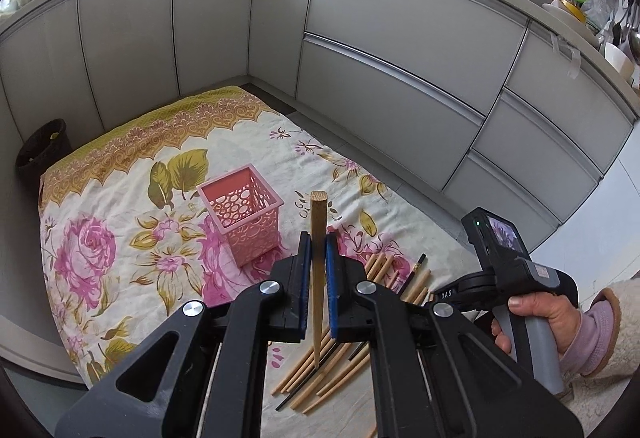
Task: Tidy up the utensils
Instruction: 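Lift the chopstick upright with the left tool while the right tool grasps another wooden chopstick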
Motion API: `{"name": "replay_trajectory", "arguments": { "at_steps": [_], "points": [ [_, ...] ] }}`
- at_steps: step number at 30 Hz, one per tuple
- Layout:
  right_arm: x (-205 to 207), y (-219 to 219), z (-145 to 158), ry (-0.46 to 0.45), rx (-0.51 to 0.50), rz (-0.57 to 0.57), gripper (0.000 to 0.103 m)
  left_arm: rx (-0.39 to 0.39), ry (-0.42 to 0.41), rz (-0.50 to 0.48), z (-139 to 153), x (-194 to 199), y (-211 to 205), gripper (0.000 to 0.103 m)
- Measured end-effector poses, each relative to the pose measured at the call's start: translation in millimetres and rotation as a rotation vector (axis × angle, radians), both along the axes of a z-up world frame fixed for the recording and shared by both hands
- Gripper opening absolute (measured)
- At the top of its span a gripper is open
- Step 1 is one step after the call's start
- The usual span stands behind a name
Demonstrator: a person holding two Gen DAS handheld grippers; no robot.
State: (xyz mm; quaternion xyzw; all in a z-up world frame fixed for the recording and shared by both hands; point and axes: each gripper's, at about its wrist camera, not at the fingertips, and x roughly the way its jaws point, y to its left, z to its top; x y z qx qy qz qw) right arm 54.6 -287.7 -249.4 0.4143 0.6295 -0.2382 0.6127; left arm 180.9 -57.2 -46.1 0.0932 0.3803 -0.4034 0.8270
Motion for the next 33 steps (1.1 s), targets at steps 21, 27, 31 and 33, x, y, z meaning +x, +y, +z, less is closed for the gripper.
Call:
{"name": "replay_trajectory", "arguments": {
  "at_steps": [21,27,31,33],
  "points": [
    [-14.2,-0.6,-5.0,0.002,0.123,0.013,0.006,-0.129,-0.050,0.064,29.0,-47.0,9.9,0.006],
    [-9.9,3.8,-11.6,0.046,0.145,-0.001,0.015,-0.155,-0.044,0.061,30.3,-40.9,20.3,0.006],
    [-5.9,7.5,-9.6,0.057,0.116,0.000,0.017,-0.167,-0.042,0.069,31.1,-39.1,25.9,0.006],
    [0.9,10.8,-9.0,0.068,0.099,0.001,0.018,-0.167,-0.043,0.069,31.9,-40.1,26.2,0.006]
  ]
}}
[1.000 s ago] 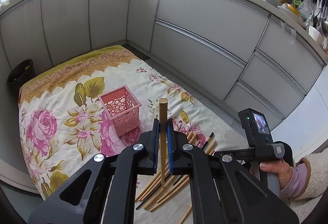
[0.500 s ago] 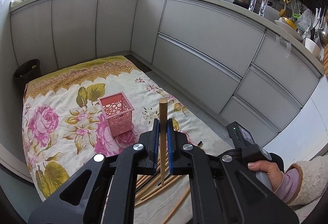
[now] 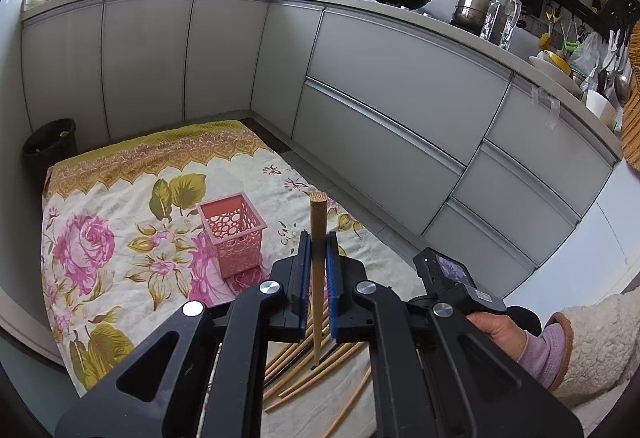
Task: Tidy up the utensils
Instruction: 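Lift the chopstick upright with the left tool while the right tool grasps another wooden chopstick, then carry both chopsticks over the pink holder and open the left tool to drop its chopstick in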
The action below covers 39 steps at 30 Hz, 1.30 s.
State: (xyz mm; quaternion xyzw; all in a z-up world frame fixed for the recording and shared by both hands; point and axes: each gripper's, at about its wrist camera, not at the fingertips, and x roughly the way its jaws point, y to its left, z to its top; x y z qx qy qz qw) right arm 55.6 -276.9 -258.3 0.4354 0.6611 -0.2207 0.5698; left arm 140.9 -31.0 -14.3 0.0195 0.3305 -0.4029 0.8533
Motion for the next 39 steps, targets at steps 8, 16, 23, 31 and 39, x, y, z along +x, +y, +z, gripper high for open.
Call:
{"name": "replay_trajectory", "arguments": {
  "at_steps": [8,16,23,31,39],
  "points": [
    [-11.1,11.1,9.8,-0.127,-0.113,0.084,0.010,-0.019,-0.016,0.025,4.9,-4.9,8.5,0.006],
    [-32.2,37.7,85.6,-0.546,-0.322,0.241,0.008,-0.037,-0.048,0.058,9.1,-17.4,10.2,0.006],
    [-47.6,61.4,158.3,-0.819,-0.485,0.374,0.009,-0.068,-0.062,0.123,9.6,-33.8,8.3,0.006],
    [-54.6,62.4,228.4,-1.028,-0.568,0.412,0.009,-0.042,-0.082,0.181,25.0,-38.2,-7.4,0.006],
    [-19.6,32.3,286.9,-1.199,-0.555,0.344,0.009,-0.107,-0.191,0.323,72.0,-11.2,-11.5,0.006]
  ]
}}
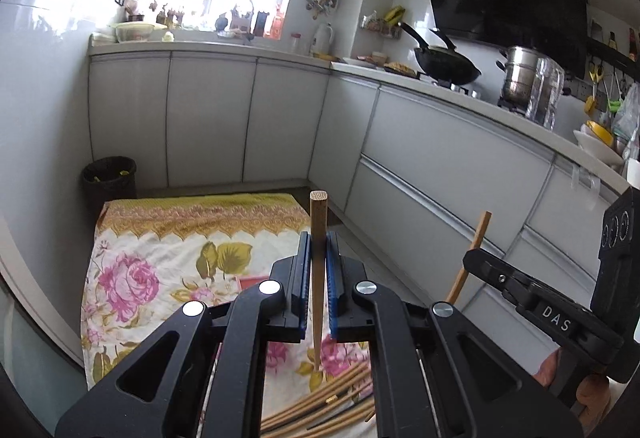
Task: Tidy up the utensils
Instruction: 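Carry both chopsticks over the pink holder and open the left tool to drop its chopstick in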
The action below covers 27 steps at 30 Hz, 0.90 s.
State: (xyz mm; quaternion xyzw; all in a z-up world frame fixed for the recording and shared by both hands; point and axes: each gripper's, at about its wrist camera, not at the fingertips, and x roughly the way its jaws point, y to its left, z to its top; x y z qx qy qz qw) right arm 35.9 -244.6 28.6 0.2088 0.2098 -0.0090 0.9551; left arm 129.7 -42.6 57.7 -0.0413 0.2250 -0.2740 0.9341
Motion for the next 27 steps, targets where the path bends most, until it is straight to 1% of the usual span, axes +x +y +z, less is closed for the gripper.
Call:
{"name": "replay_trajectory", "arguments": {
  "at_steps": [4,6,8,13,18,20,22,23,27],
  "points": [
    [25.8,-12.6,22.8,-0.084,0.014,-0.002,0.009,-0.002,-0.071,0.095,17.4,27.0,-6.2,0.006],
    [40.9,-17.8,29.5,-0.113,0.015,-0.008,0.009,0.004,-0.080,0.131,18.2,44.5,-10.4,0.006],
    [57.1,-22.3,32.0,-0.136,0.018,-0.009,0.009,0.006,-0.074,0.149,12.7,62.8,-13.9,0.006],
    [92.1,-29.8,24.8,-0.156,0.014,-0.011,0.009,0.051,-0.023,0.184,-24.1,104.8,-22.6,0.006],
    [121.5,-30.6,1.5,-0.132,0.026,0.002,0.009,0.093,0.076,0.176,-73.4,130.9,-30.5,0.008],
    [129.3,-28.2,-7.1,-0.121,0.025,0.011,0.009,0.078,0.106,0.168,-84.4,132.9,-25.7,0.010],
    [136.0,-24.4,-12.8,-0.113,0.014,0.014,0.009,0.048,0.106,0.167,-84.5,130.6,-18.0,0.022],
    [138.2,-22.3,-15.2,-0.112,0.011,0.015,0.009,0.032,0.097,0.172,-82.2,127.4,-13.3,0.024],
    [147.2,-13.6,-18.9,-0.108,-0.001,0.023,0.009,-0.038,0.062,0.197,-64.1,116.8,4.6,0.024]
  ]
}}
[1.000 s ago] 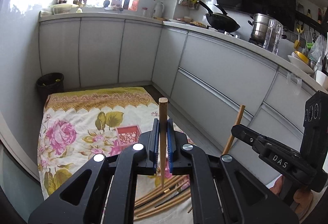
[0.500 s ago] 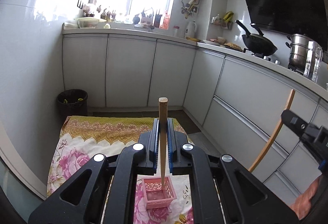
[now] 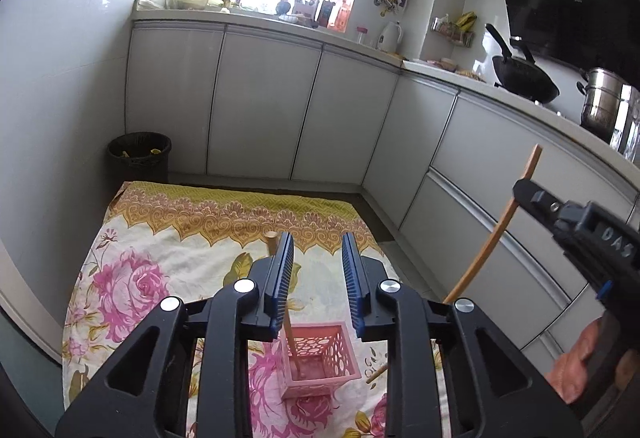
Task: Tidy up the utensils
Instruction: 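Carry both chopsticks over the pink holder and open the left tool to drop its chopstick in, then open the right tool to drop its chopstick into the pink holder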
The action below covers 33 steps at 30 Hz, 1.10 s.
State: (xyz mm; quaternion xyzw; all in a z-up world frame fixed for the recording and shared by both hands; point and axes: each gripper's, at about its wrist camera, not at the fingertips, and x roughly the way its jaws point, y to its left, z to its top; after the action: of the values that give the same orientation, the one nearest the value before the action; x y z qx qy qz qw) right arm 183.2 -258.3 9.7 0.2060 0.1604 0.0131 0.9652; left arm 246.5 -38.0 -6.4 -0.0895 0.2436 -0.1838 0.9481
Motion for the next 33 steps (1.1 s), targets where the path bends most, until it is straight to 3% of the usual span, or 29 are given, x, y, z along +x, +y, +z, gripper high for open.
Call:
{"name": "replay_trajectory", "arguments": {
  "at_steps": [4,12,21,22,24,26,27,29,32,33],
  "points": [
    [3.6,9.7,0.7,-0.015,-0.021,0.002,0.009,-0.070,-0.025,0.037,17.0,-16.0,23.1,0.024],
    [13.6,34.8,-14.5,-0.029,-0.099,-0.004,0.009,-0.074,-0.039,0.092,22.5,-27.5,44.1,0.030],
    [30.6,47.6,-56.4,0.051,-0.132,-0.002,0.009,-0.076,-0.005,0.108,14.0,-26.1,59.2,0.034],
    [31.0,48.6,-59.3,0.060,-0.137,-0.004,0.012,-0.078,-0.003,0.110,13.8,-26.5,61.2,0.035],
    [29.9,49.3,-61.8,0.071,-0.137,-0.011,0.028,-0.082,-0.005,0.113,14.3,-27.9,63.8,0.037],
    [23.9,48.4,-60.1,0.058,-0.123,-0.021,0.052,-0.081,-0.007,0.115,15.4,-29.2,64.9,0.038],
    [20.5,47.5,-58.1,0.046,-0.114,-0.028,0.058,-0.081,-0.007,0.114,15.7,-30.0,65.2,0.039],
    [11.5,45.2,-51.7,0.013,-0.107,-0.051,0.080,-0.079,-0.007,0.111,15.9,-31.5,65.0,0.043],
    [-3.4,39.9,-41.6,-0.032,-0.102,-0.102,0.096,-0.071,-0.013,0.106,17.0,-35.7,61.6,0.055],
    [-7.5,36.9,-39.1,-0.040,-0.096,-0.120,0.096,-0.068,-0.021,0.106,17.6,-37.9,60.9,0.063]
  ]
}}
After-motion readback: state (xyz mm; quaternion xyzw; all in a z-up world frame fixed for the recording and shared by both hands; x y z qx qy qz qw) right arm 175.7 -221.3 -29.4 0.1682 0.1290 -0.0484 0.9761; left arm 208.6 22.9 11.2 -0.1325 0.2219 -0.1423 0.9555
